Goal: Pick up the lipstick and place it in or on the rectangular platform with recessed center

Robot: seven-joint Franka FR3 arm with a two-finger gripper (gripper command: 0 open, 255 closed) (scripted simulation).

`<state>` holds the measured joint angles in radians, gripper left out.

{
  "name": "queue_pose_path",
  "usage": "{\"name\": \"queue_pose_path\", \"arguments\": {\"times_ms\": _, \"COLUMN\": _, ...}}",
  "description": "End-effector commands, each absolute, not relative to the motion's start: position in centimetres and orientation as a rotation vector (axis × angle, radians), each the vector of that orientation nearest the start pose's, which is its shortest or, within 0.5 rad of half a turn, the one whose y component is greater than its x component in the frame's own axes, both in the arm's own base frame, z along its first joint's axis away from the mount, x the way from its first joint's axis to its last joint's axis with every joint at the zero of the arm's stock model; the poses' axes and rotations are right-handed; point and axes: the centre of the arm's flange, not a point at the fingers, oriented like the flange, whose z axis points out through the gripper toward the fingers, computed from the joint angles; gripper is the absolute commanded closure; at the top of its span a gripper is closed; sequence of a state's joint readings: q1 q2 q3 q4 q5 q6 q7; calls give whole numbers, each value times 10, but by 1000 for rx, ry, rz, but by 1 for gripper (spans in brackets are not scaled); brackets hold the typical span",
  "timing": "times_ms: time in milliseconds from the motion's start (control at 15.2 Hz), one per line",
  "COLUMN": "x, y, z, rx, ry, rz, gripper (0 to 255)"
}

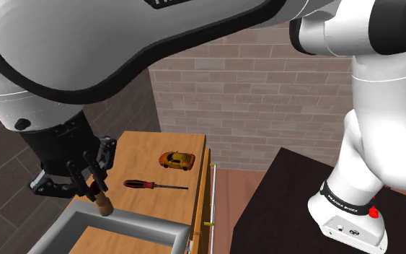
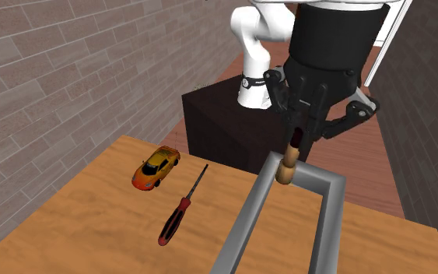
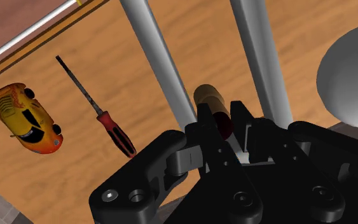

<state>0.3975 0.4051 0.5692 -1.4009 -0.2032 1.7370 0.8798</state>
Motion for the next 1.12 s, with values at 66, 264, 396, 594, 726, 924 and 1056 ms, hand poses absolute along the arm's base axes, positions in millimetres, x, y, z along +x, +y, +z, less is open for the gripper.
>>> {"name": "queue_pose_path", "arguments": {"times_ms": 66, "x": 447, "y": 536, "z": 506, "rx": -3137, "ry": -130, "rz": 23, "gripper": 255}}
{"name": "queue_pose_path", "arguments": {"times_ms": 264, "x": 447, "y": 536, "z": 491, "rx": -3137, "ry": -130, "rz": 23, "gripper": 255}}
{"name": "queue_pose_path", "arguments": {"times_ms": 396, "x": 447, "y": 536, "z": 480, "rx": -3137, "ry": -130, "rz": 23, "gripper": 255}}
{"name": "queue_pose_path", "arguments": {"times_ms": 594, "x": 447, "y": 536, "z": 464, "rx": -3137, "ry": -130, "rz": 23, "gripper": 255}}
{"name": "queue_pose_path", "arguments": {"times_ms": 726, "x": 447, "y": 536, "z": 454, "rx": -3137, "ry": -130, "rz": 23, "gripper": 255}}
{"name": "queue_pose_path", "arguments": {"times_ms": 924, "x": 447, "y": 536, "z": 438, "rx": -3137, "ry": -130, "rz": 23, "gripper": 255}}
{"name": "queue_pose_path", "arguments": {"times_ms": 1056, "x": 447, "y": 536, "z": 427, "rx": -3137, "ry": -130, "rz": 23, "gripper": 255}}
